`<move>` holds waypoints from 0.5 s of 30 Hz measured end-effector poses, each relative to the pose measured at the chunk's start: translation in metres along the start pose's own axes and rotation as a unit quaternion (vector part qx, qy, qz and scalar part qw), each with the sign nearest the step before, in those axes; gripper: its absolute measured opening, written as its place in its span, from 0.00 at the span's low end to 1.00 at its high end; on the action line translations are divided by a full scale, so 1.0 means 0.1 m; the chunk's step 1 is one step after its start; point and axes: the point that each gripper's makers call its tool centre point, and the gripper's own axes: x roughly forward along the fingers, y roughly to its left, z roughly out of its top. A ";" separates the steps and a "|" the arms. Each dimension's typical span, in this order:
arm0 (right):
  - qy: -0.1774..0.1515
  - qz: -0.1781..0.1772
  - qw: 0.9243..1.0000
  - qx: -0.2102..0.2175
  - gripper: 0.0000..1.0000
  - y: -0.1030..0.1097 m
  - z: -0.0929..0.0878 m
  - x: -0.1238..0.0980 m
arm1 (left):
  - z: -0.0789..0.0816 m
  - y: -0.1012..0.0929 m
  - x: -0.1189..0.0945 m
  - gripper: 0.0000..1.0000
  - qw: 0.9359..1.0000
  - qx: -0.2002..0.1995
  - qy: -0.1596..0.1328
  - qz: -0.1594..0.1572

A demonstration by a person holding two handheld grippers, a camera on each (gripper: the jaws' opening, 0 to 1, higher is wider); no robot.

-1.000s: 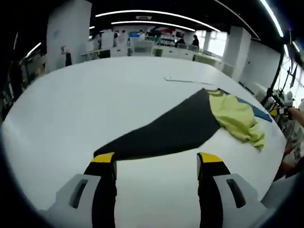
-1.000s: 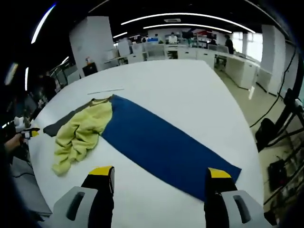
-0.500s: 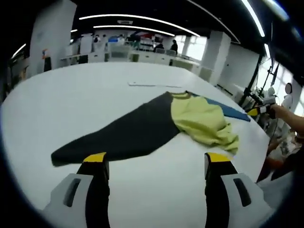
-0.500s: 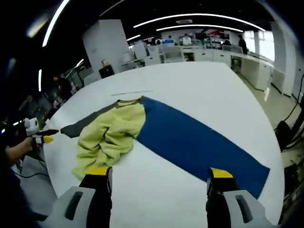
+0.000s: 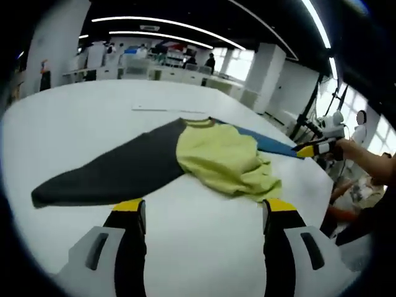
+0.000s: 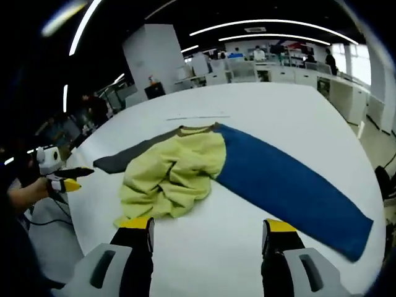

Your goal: Fold the garment on the visible template until the final outline fits inside the template.

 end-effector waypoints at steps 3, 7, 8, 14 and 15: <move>-0.001 0.005 1.000 -0.006 0.64 0.12 -0.02 0.07 | -0.04 -0.13 0.06 0.69 1.000 0.000 0.002 -0.009; -0.002 0.017 1.000 -0.010 0.60 0.21 -0.06 0.15 | -0.13 -0.28 0.16 0.64 1.000 0.011 0.011 -0.021; -0.002 0.020 1.000 -0.013 0.59 0.24 -0.06 0.18 | -0.15 -0.31 0.18 0.62 1.000 0.010 0.014 -0.026; -0.004 0.031 0.999 -0.021 0.53 0.40 -0.07 0.27 | -0.28 -0.55 0.30 0.60 0.999 0.013 0.026 -0.044; -0.004 0.031 0.999 -0.025 0.51 0.42 -0.08 0.29 | -0.30 -0.61 0.33 0.60 0.998 0.016 0.029 -0.049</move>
